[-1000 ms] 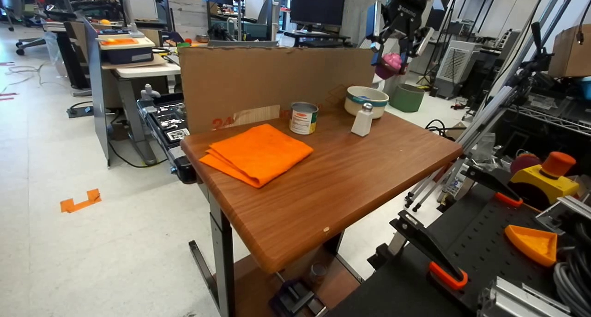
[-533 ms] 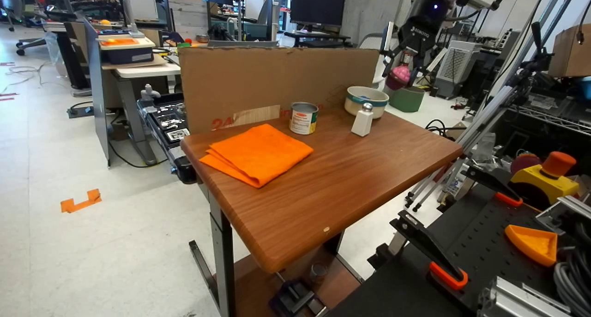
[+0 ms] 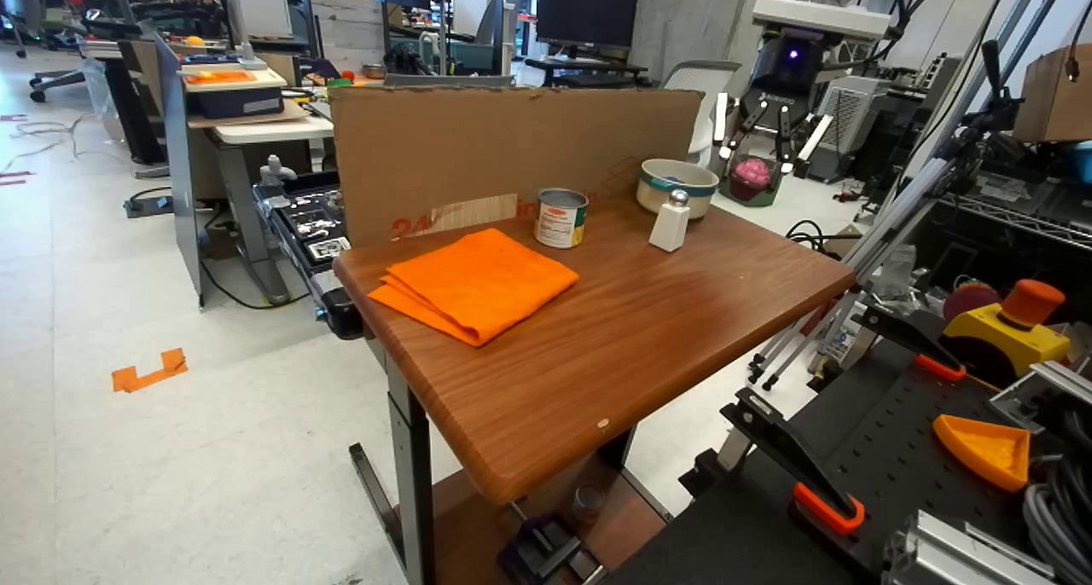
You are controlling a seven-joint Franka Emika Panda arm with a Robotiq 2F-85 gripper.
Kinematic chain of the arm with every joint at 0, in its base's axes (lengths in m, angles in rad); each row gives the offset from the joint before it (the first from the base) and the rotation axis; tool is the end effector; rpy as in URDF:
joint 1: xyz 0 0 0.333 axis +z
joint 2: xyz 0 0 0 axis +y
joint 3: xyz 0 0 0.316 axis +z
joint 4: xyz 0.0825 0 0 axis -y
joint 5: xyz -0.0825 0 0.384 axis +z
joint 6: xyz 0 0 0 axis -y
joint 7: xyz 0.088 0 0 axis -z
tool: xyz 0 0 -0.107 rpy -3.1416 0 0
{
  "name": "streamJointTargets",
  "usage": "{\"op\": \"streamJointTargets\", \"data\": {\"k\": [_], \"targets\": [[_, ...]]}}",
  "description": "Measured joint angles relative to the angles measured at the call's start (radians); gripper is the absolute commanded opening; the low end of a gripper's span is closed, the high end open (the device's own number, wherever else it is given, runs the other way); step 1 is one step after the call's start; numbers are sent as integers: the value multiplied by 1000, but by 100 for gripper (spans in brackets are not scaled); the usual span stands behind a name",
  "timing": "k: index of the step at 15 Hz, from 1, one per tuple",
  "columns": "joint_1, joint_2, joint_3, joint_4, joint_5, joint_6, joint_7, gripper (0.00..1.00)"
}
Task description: Move the purple object to the right
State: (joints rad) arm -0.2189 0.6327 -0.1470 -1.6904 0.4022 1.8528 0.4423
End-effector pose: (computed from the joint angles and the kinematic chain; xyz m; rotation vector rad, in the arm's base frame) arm 0.5963 -0.1884 0.2072 -2.4740 1.3581 0.6659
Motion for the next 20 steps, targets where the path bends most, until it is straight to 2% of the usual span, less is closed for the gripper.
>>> {"op": "streamJointTargets", "data": {"k": [4, 7, 10, 15, 20], "targets": [[60, 45, -38, 51, -123, -43, 165, 32], [73, 108, -39, 130, -181, -124, 169, 32], [75, 187, -37, 234, -222, -161, 126, 32], [71, 298, -37, 385, -259, -159, 5, 32], [69, 361, -15, 441, -260, -143, -159, 32]]}}
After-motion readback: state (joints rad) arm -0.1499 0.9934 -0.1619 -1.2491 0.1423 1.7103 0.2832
